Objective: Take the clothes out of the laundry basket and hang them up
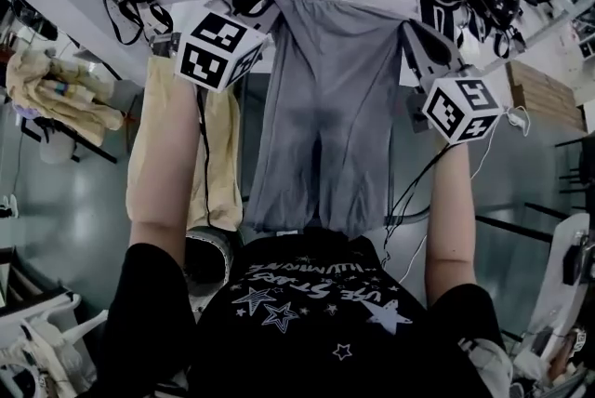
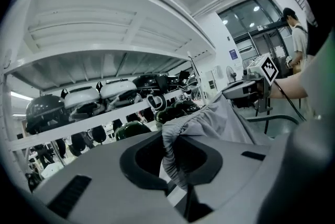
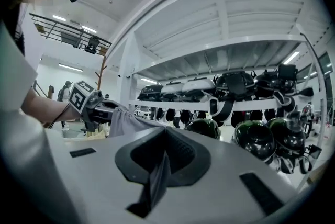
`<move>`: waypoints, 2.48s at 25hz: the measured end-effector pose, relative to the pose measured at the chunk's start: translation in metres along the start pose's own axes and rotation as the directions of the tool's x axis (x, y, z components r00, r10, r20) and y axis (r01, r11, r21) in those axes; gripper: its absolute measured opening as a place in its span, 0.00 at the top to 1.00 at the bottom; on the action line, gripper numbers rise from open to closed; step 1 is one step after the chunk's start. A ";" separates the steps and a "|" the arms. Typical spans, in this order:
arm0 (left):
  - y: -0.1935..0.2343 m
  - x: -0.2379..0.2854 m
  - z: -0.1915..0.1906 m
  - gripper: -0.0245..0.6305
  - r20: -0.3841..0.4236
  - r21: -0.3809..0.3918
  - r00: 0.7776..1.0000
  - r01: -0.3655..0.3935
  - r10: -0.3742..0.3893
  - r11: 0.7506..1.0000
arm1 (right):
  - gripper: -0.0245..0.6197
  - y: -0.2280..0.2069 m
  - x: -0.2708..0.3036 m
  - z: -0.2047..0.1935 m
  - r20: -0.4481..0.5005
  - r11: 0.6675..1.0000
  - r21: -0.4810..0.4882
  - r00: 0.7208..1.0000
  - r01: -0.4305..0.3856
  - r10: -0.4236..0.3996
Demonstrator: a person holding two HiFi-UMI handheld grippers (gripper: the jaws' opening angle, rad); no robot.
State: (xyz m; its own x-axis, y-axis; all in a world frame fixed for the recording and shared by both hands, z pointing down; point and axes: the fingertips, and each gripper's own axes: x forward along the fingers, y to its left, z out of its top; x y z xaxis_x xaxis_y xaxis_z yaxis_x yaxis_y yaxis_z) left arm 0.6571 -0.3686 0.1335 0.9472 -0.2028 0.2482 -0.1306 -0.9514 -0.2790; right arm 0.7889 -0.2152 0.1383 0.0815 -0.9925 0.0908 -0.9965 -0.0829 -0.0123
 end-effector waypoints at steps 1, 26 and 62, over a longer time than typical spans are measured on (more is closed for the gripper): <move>0.000 0.005 -0.010 0.88 -0.019 -0.007 1.000 0.001 -0.001 1.000 | 0.94 -0.003 0.006 -0.011 -0.020 1.000 0.013 1.000 -0.009 0.009; -0.026 0.035 -0.161 0.63 -0.371 -0.039 0.927 0.041 -0.052 0.998 | 0.92 0.002 0.049 -0.156 -0.393 0.999 -0.019 0.919 -0.046 0.035; -0.081 -0.138 -0.034 0.60 0.083 0.022 0.992 -0.093 0.090 0.995 | 0.77 0.131 -0.109 -0.065 -0.168 0.993 -0.046 0.979 0.106 -0.112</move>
State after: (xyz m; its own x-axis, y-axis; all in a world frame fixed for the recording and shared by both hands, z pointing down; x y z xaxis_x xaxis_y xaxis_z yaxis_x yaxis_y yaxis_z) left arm 0.5265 -0.2716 0.1537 0.9526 -0.2680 0.1438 -0.2112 -0.9231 -0.3214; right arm 0.6484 -0.1124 0.1920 0.1880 -0.9476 0.2581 -0.9821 -0.1831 0.0431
